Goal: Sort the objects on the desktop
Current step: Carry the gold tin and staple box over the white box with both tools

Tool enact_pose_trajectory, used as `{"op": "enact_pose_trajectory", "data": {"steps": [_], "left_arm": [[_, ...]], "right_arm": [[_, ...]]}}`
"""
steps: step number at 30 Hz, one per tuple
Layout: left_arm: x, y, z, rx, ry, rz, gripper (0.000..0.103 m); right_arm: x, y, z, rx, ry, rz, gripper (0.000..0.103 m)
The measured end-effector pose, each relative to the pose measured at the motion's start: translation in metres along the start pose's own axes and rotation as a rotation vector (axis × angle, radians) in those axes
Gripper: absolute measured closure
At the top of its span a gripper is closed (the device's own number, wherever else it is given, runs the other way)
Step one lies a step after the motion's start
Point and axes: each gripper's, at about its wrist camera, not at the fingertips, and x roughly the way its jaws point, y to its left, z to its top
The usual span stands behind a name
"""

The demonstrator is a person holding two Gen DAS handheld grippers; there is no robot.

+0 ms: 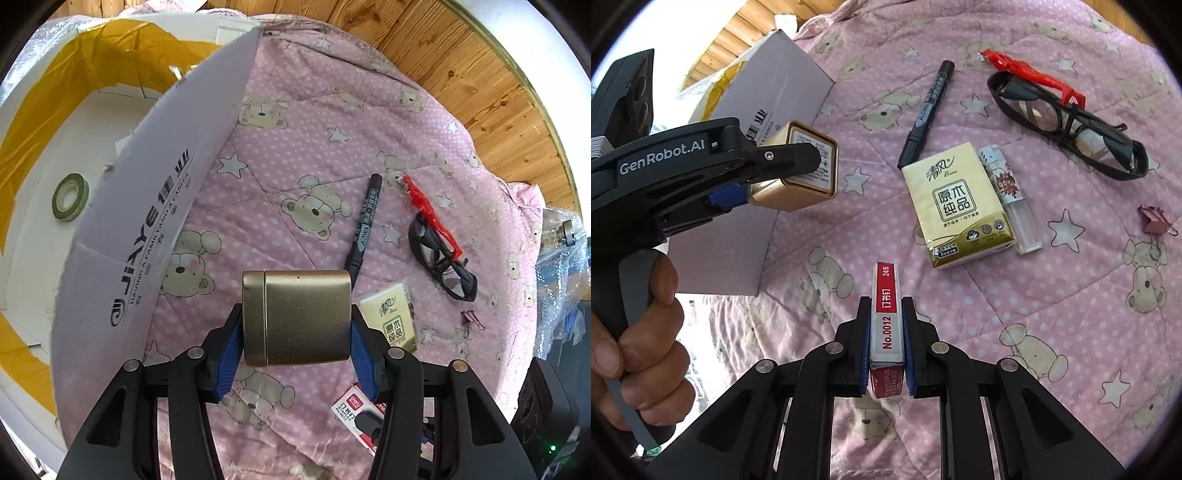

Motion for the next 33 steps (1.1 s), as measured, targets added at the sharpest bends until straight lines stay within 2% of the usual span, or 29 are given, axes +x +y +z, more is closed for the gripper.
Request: {"op": "enact_pose_trajectory", "data": {"steps": [21,33], "left_arm": [[-0.068,-0.021,-0.02,0.049,-0.086,-0.071,0.049],[-0.116,-0.012,-0.03,0.031,-0.157,-0.108,0.049]], "right_arm": [[-0.041,0.027,0.004,-0.045,-0.086,-0.022,0.088],[-0.076,0.056,0.008,-0.1,-0.15,-0.023,0.088]]}}
